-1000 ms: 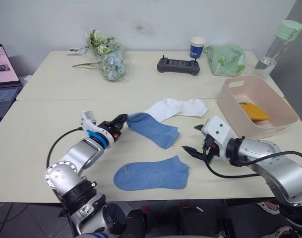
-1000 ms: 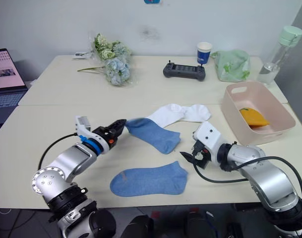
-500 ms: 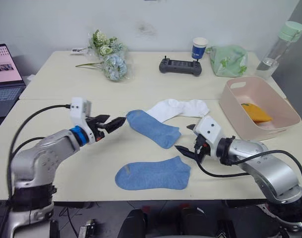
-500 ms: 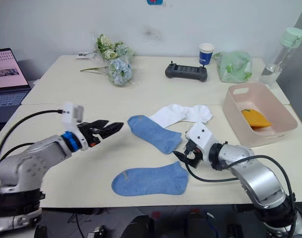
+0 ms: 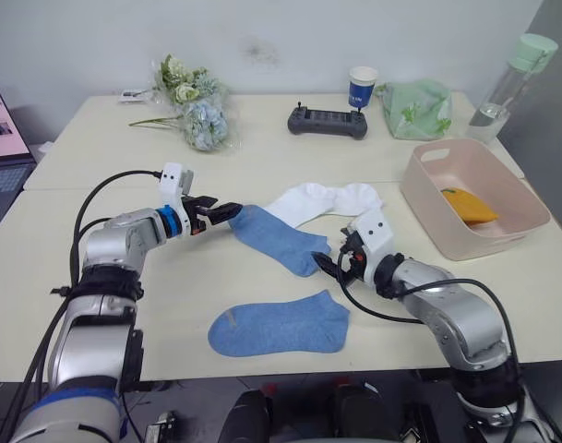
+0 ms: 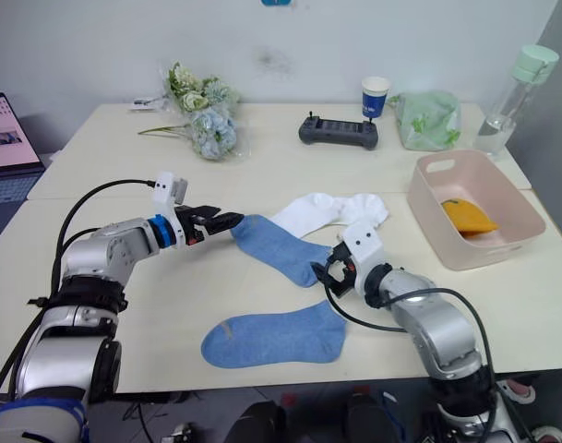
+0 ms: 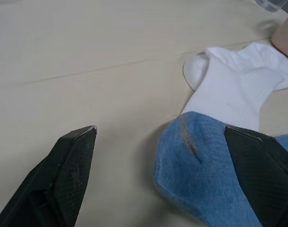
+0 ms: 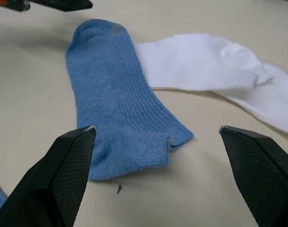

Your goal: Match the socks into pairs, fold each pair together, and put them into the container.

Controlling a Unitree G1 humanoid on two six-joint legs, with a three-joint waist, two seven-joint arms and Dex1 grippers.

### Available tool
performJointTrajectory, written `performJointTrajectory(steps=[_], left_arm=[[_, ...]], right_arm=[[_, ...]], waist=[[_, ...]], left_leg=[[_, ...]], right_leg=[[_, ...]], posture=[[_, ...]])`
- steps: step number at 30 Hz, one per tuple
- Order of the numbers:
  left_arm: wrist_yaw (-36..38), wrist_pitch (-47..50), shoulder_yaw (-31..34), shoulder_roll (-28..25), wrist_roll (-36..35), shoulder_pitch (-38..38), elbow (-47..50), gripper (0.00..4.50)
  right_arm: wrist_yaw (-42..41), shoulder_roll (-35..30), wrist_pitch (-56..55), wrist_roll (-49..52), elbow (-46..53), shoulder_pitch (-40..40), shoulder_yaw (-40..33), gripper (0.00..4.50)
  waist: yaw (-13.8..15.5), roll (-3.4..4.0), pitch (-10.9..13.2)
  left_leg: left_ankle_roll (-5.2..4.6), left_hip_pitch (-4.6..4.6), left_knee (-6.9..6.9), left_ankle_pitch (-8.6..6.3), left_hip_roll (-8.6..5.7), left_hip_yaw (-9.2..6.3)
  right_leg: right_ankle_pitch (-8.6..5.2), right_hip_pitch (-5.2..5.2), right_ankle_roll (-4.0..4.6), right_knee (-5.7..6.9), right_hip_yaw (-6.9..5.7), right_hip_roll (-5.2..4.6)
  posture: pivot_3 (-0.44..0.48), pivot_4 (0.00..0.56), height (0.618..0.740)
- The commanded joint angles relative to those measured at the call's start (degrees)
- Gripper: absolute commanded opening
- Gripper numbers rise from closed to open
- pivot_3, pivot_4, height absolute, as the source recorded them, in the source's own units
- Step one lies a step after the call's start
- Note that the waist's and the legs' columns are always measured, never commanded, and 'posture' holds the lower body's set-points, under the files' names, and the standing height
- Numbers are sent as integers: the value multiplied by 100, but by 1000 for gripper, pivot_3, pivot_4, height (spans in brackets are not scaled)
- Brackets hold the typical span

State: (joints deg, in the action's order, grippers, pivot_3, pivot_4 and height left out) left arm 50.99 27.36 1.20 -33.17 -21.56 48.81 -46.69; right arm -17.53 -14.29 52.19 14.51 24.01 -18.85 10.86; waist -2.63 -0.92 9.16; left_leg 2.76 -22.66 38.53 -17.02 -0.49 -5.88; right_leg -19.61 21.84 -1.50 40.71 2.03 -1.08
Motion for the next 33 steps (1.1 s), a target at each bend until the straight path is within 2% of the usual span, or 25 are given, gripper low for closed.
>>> performJointTrajectory(steps=[1, 4, 7, 17, 18, 19, 26, 29, 33], left_arm=[[319, -583, -120, 88, 422, 286, -680, 4474], [341, -940, -111, 227, 694, 411, -1224, 4474], [631, -951, -85, 334, 771, 422, -1344, 3851], [910, -573, 317, 162, 612, 291, -853, 676], [923, -481, 352, 138, 582, 233, -697, 361], [934, -378, 383, 103, 542, 127, -444, 24], [143, 1782, 1133, 76, -588, -1396, 3167, 24], [-554, 2616, 1575, 298, -1091, -2059, 4334, 24], [-1465, 3204, 2106, 774, -1503, -2813, 5249, 24]], right_arm=[[206, 159, -97, -116, -189, -42, -32, 4500], [242, 271, -82, -118, -296, -32, 17, 4500], [243, 383, -109, -147, -349, -24, 131, 3849], [100, 441, -121, -130, -242, 8, 189, 179], [75, 401, -115, -132, -176, 16, 184, 0], [40, 341, -81, -115, -66, 21, 160, 0], [-323, -58, 422, 298, 570, -182, -84, 0], [-424, -174, 695, 490, 678, -250, -176, 0], [-462, -314, 805, 522, 530, -259, -135, 0]], waist=[[-44, 0, 0], [-67, 0, 0], [-73, 1, 0], [-92, 1, 0], [-101, 1, 0], [-111, 1, 0], [-170, 1, 0], [-188, 1, -1], [-195, 1, -1]], left_leg=[[0, 0, 0, 0, -1, 4], [0, -5, 5, 0, -1, 4], [-1, -11, 12, 0, 0, -1], [-1, -17, 17, 0, 1, -8], [-1, -17, 17, -1, 1, -8], [-1, -17, 17, -1, 1, -9], [-1, -24, 17, -1, 8, -30], [-2, -22, 16, -1, 7, -32], [-3, -22, 16, -1, 7, -33]], right_leg=[[0, 6, 0, 6, 5, 0], [0, 17, 0, 12, 6, 0], [0, 24, 0, 24, 5, 0], [0, 31, 0, 28, 7, 2], [0, 31, 0, 29, 8, 3], [0, 31, 0, 29, 9, 2], [0, 33, 0, 30, 17, 2], [0, 30, 0, 30, 18, 2], [0, 27, 0, 30, 16, 2]], posture=[[0, 150, 740], [0, 150, 740], [0, 150, 740], [0, 150, 740], [0, 150, 740], [0, 150, 740], [0, 150, 740], [0, 150, 740], [0, 150, 740]])
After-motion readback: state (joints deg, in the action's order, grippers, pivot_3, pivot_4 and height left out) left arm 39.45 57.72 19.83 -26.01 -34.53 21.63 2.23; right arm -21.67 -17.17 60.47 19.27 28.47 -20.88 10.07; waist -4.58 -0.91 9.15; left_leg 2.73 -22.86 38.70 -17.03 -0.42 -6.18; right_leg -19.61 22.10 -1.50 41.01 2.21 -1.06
